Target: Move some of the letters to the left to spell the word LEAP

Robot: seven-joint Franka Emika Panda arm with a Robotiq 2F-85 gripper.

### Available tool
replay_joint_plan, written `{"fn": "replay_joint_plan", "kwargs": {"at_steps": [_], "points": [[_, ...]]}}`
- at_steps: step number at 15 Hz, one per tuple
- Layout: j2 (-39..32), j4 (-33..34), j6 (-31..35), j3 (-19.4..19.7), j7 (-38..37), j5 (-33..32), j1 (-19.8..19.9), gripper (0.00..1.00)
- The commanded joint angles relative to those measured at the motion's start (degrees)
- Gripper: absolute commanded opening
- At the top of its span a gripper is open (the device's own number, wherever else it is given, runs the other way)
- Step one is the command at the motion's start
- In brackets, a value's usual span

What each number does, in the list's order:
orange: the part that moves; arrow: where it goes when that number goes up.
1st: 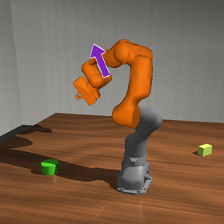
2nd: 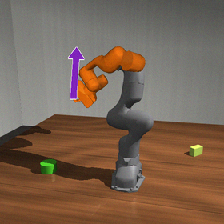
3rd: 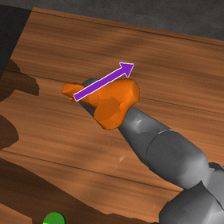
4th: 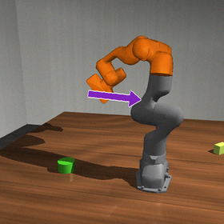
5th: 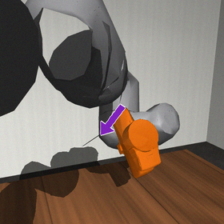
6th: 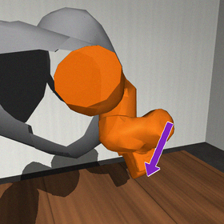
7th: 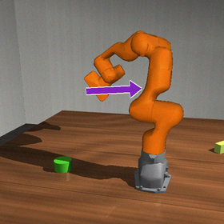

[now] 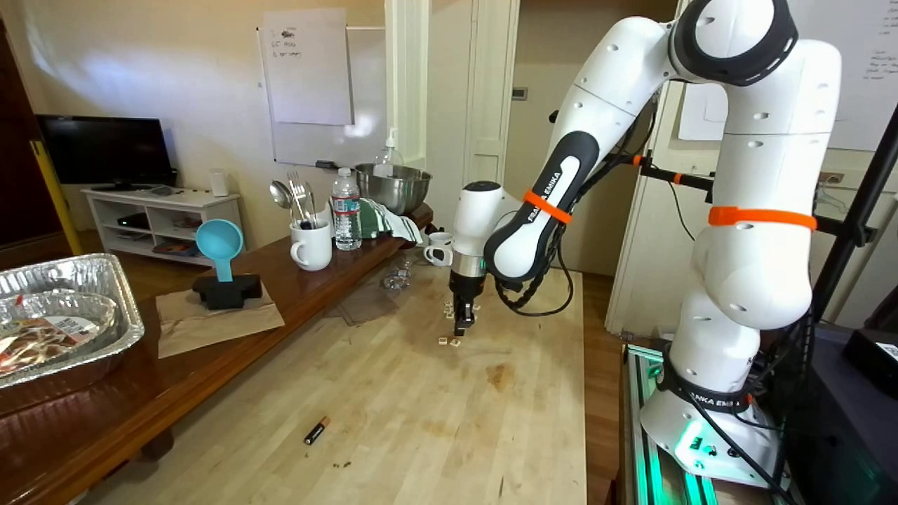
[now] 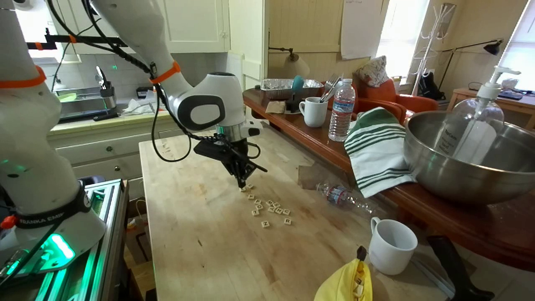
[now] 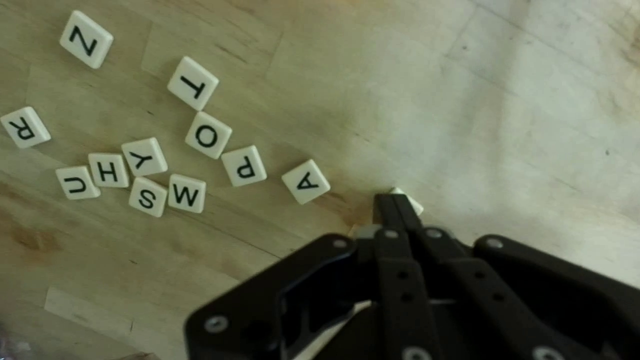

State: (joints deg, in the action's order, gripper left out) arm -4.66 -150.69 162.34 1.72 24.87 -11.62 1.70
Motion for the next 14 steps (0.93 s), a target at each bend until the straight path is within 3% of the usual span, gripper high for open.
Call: {"fn": "replay_joint_plan", "kwargs": {"at_steps": [1, 7, 14], "points": [[-3.07, 0.64, 2.84, 0.52, -1.06, -3.58, 0.45, 0.00], [-5.00, 1.91, 2.35, 0.94, -2.48, -7.26, 0.13, 0.00], [-4.19, 1.69, -0.92, -0.29, -1.59, -5.91, 0.00, 0.00]]}}
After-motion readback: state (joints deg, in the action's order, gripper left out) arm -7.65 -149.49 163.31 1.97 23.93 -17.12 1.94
